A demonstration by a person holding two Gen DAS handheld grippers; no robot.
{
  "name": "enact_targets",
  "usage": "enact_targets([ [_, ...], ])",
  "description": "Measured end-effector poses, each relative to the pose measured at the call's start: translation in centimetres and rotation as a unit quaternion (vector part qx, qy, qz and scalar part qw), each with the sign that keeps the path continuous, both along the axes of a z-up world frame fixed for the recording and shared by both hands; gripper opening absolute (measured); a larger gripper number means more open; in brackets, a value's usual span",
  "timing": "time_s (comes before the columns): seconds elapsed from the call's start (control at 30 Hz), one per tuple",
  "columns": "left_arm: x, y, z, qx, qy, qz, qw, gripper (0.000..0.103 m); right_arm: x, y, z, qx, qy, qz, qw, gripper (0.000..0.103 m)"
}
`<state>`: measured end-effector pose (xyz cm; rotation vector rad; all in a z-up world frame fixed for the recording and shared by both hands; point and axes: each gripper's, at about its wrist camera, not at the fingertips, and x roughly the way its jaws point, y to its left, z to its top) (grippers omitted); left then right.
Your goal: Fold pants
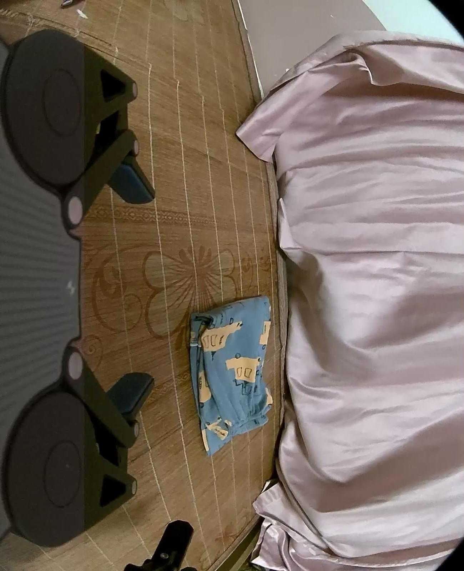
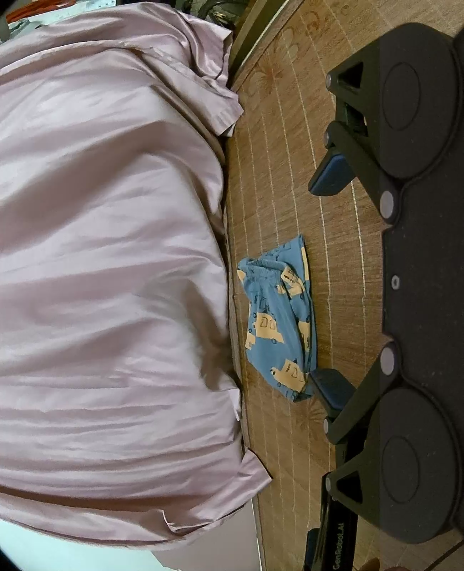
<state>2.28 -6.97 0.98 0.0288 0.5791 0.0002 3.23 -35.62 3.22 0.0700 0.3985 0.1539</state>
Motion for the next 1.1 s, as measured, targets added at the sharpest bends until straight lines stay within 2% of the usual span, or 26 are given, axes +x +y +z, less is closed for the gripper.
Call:
enact_targets([
  [0.7,-0.11,0.34,-0.23,-0.001,0.012,0.001,0.9999,0.103,0.25,-0.03,-0.20,0.004,0.019,0.002,1.000,0.102],
  [0.9,0.36,0.23,-0.62,0.020,0.035,0.000,0.9992,0.103,0.33,-0.08,-0.24,0.005,0.021,0.000,1.000,0.102],
  [1.1,0.25,0.32,-0.86,0.024,0.039,0.006,0.9989,0.103,0.39,-0.20,-0.26,0.005,0.021,0.001,1.000,0.102],
])
